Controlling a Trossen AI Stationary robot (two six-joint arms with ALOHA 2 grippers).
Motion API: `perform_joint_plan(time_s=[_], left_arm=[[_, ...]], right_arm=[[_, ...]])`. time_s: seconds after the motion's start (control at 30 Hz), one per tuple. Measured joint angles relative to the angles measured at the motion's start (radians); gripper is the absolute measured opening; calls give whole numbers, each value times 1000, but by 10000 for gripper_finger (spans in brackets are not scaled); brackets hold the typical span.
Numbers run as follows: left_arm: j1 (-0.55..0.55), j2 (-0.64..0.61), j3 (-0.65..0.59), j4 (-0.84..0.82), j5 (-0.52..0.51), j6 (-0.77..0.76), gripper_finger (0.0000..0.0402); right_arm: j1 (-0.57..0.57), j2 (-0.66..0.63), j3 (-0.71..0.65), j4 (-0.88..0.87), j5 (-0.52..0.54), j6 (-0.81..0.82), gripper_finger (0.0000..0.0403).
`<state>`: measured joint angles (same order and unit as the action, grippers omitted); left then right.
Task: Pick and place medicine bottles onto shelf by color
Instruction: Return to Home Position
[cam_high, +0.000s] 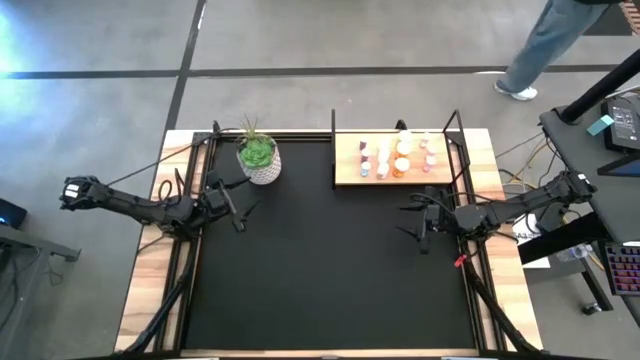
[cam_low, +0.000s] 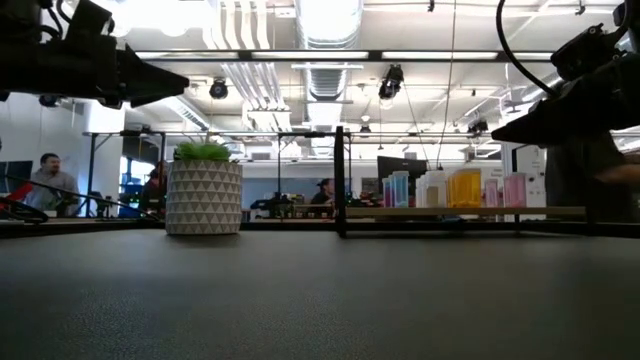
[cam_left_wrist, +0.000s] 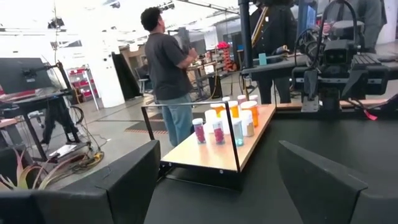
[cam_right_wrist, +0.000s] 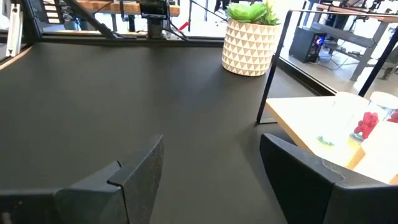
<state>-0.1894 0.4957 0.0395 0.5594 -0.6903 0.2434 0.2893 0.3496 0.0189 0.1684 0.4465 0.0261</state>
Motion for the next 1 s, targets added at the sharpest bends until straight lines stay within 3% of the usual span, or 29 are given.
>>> perform_joint_plan(time_s=[0.5,1.0], left_arm=[[0,122,0,0,1,0,302],[0,321,-1,-1,2,-1,302]], right_arm=[[0,0,0,0,0,0,256],[0,0,0,0,0,0,256]])
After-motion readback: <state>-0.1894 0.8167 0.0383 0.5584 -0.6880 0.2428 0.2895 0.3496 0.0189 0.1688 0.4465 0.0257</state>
